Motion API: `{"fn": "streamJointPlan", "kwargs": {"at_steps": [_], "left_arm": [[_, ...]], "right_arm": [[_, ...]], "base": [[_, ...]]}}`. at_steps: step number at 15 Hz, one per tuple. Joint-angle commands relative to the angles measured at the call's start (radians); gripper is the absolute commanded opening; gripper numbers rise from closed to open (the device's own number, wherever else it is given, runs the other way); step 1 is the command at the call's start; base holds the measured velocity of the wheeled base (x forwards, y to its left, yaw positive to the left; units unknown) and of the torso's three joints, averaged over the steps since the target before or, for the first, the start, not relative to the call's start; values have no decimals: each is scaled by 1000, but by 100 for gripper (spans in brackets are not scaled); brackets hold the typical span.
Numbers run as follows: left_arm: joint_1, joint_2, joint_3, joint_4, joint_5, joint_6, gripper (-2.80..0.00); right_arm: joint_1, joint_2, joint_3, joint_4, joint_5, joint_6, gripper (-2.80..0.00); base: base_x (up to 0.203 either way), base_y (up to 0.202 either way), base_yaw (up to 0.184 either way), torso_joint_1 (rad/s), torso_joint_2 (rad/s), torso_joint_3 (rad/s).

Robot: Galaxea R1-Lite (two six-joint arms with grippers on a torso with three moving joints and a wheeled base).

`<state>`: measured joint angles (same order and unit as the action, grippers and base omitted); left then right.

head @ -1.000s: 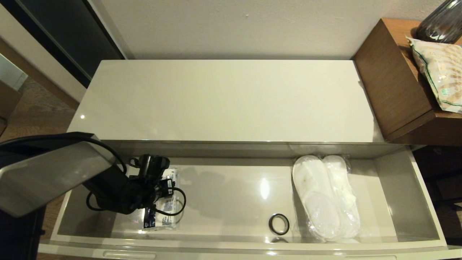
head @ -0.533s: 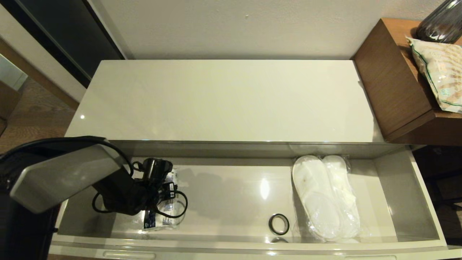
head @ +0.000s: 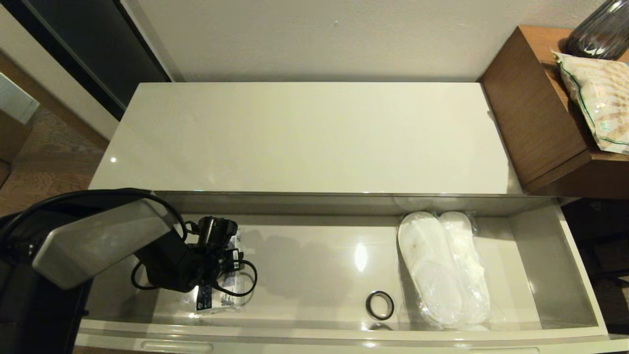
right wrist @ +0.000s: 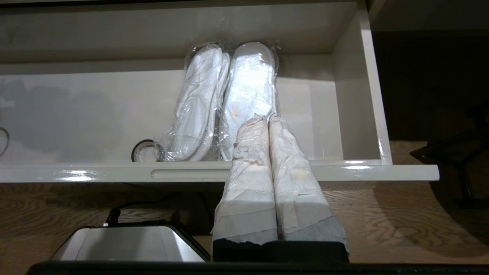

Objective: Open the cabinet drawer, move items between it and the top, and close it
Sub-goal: Place the tissue on the table

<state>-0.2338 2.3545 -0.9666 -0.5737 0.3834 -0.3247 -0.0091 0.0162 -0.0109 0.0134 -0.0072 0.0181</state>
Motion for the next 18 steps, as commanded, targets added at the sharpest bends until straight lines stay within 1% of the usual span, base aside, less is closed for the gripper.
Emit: {"fn": "streamJointPlan", "kwargs": {"at_steps": [1,4,5,9,14,16,18], "left_arm": [[1,34,-11,-2,2,-2,0],[-1,28,-9,-2,2,-4,0],[-1,22,-8,-2,2,-4,-280],[-6,-6,7,0,0,-2,-280],[-17,-91,54,3,-3,-1,-280],[-34,-132,85,5,-4,-2,-280],[-40,-144,100,5,-5,-2,-280]], "right_arm": [[0,-1,0,0,0,0,-280],[0,-1,0,0,0,0,-280],[0,-1,0,0,0,0,-280],[0,-1,0,0,0,0,-280],[0,-1,0,0,0,2,-280],[0,-1,0,0,0,0,-280],[0,-1,0,0,0,0,-280]], "base": [[0,0,0,0,0,0],[0,0,0,0,0,0],[0,0,0,0,0,0],[0,0,0,0,0,0],[0,0,0,0,0,0],[0,0,0,0,0,0],[0,0,0,0,0,0]]}}
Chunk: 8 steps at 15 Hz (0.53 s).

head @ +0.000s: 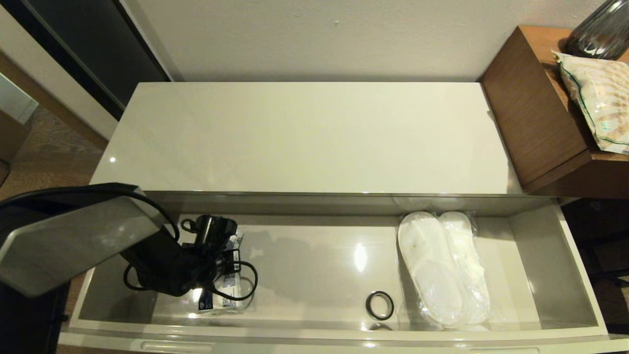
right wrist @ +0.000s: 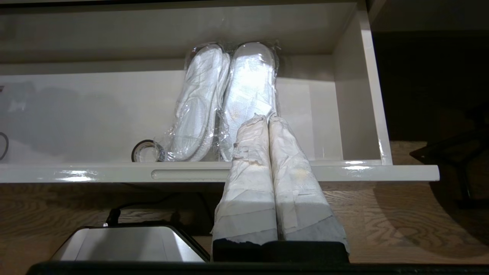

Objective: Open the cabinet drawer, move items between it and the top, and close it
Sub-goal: Place the tissue on the table

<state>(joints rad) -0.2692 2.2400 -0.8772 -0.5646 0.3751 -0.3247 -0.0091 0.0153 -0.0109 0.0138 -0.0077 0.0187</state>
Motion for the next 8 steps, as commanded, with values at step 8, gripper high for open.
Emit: {"fn": "streamJointPlan", "kwargs": {"at_steps": [8], "left_arm": [[-20,-127,84,-5,5,-5,-280]], "right_arm": [[0,0,0,0,0,1,-280]], "base": [[0,0,0,0,0,0]]}}
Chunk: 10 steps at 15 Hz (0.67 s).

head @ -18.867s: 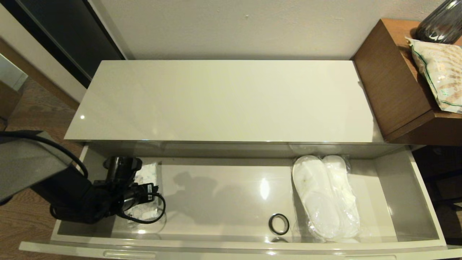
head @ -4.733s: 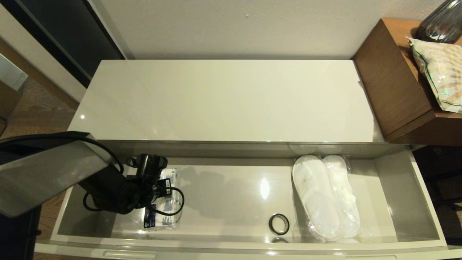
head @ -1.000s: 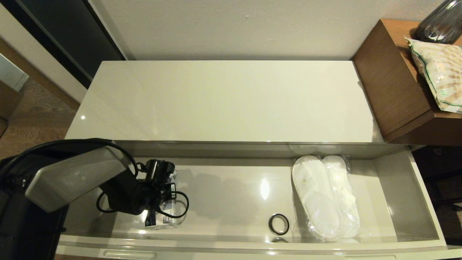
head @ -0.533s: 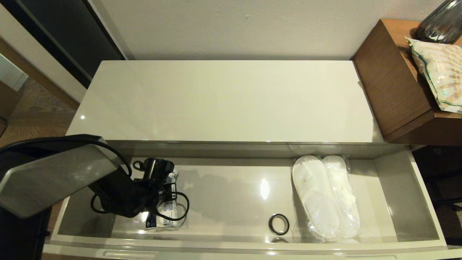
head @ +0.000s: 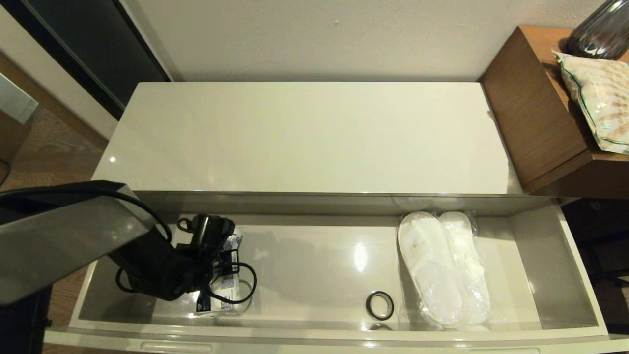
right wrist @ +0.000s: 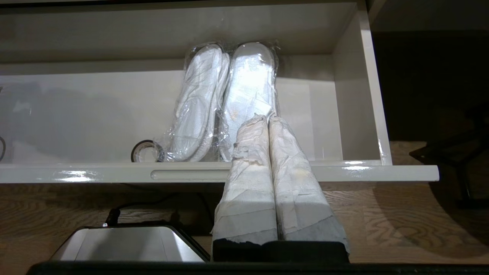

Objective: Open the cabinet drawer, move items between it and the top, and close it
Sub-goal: Place the tissue on the table

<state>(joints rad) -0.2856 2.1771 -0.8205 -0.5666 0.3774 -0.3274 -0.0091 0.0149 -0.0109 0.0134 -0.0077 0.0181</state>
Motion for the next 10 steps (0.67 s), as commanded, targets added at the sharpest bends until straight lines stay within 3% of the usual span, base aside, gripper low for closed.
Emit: {"fn": "streamJointPlan", "kwargs": {"at_steps": [1,4,6,8,10], "left_arm": [[-9,-119,54,2,2,-2,-280],[-37,-338,140,57,3,-1,-280],[-48,-509,152,169,4,-1,-280],[-53,-659,106,345,4,-1,-280],[-56,-736,-38,526,4,0,-280]], "right_arm": [[0,0,0,0,0,0,-280],[0,0,0,0,0,0,-280],[0,0,0,0,0,0,-280],[0,0,0,0,0,0,-280],[0,0,0,0,0,0,-280]], "base": [[0,0,0,0,0,0],[0,0,0,0,0,0],[0,0,0,0,0,0],[0,0,0,0,0,0],[0,0,0,0,0,0]]}}
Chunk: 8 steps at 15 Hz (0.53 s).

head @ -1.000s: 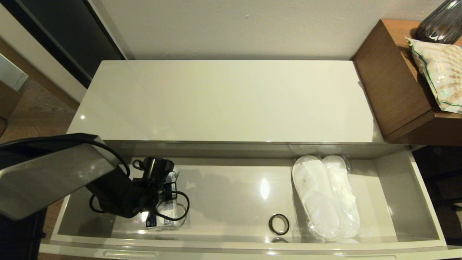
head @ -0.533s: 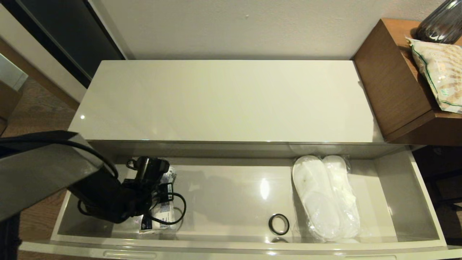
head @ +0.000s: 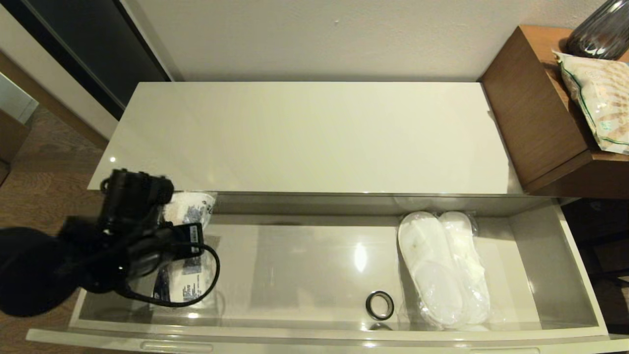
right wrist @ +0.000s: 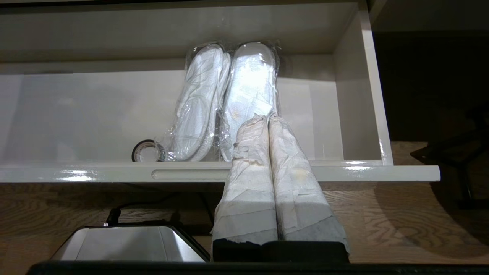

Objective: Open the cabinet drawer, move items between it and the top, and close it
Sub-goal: Place the tissue on the table

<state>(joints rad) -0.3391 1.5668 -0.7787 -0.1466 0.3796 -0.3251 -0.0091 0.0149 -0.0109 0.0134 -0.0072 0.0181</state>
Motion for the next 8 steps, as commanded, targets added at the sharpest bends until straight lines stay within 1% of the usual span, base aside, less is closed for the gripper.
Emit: {"fn": "streamJointPlan", "kwargs": {"at_steps": [1,3,4,6,8], "left_arm": [[-2,-137,-149,164,2,-2,-280],[-2,-131,-295,274,0,0,-280],[0,-102,-365,309,-1,0,-280],[17,28,-519,348,0,0,-280],[34,184,-704,364,5,-1,-280]], "right_arm": [[0,0,0,0,0,0,-280],[0,0,-1,0,0,1,-280],[0,0,0,0,0,0,-280],[0,0,0,0,0,1,-280],[0,0,0,0,0,2,-280]], "base": [[0,0,0,0,0,0],[0,0,0,0,0,0],[0,0,0,0,0,0],[0,0,0,0,0,0],[0,0,0,0,0,0]]}}
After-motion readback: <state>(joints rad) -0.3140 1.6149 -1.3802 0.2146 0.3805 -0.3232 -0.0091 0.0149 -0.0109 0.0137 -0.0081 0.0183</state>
